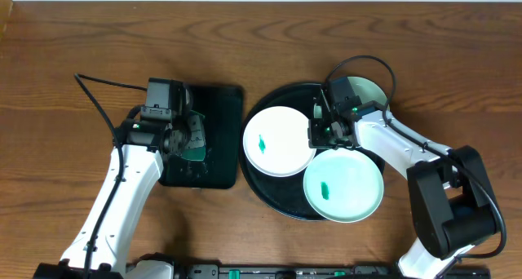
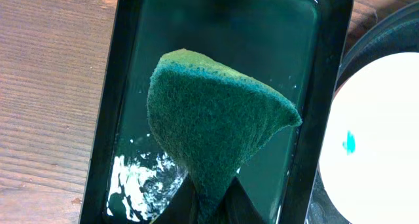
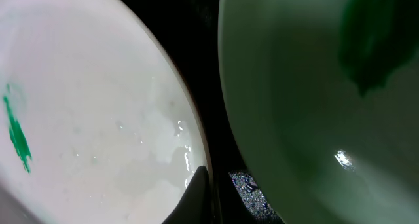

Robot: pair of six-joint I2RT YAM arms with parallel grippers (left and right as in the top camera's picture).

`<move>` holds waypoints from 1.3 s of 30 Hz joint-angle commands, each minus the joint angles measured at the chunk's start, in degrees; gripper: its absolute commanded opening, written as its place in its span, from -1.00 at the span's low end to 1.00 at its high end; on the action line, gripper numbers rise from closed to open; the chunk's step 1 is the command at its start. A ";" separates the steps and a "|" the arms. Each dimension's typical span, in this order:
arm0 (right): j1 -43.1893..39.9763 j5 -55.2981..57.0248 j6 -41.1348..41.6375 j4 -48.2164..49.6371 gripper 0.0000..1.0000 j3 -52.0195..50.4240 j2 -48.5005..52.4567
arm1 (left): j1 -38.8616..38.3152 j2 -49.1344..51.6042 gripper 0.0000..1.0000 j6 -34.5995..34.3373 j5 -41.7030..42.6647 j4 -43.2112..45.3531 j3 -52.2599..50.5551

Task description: Clean dirty plates on tray and stack at the side

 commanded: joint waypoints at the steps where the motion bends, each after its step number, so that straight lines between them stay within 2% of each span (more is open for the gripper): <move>1: 0.74 0.46 -0.04 0.04 -0.98 -0.26 0.24 | 0.11 0.11 -0.85 -0.79 -0.26 0.04 -0.87; 26: 0.70 -1.66 -3.30 -4.39 -0.97 1.51 -0.33 | 0.13 0.11 -0.85 -0.76 -0.28 0.07 -0.92; 39: 0.66 -0.83 -3.32 -1.31 -0.63 1.51 -0.33 | 0.13 0.11 -0.85 -0.76 -0.28 0.52 -0.92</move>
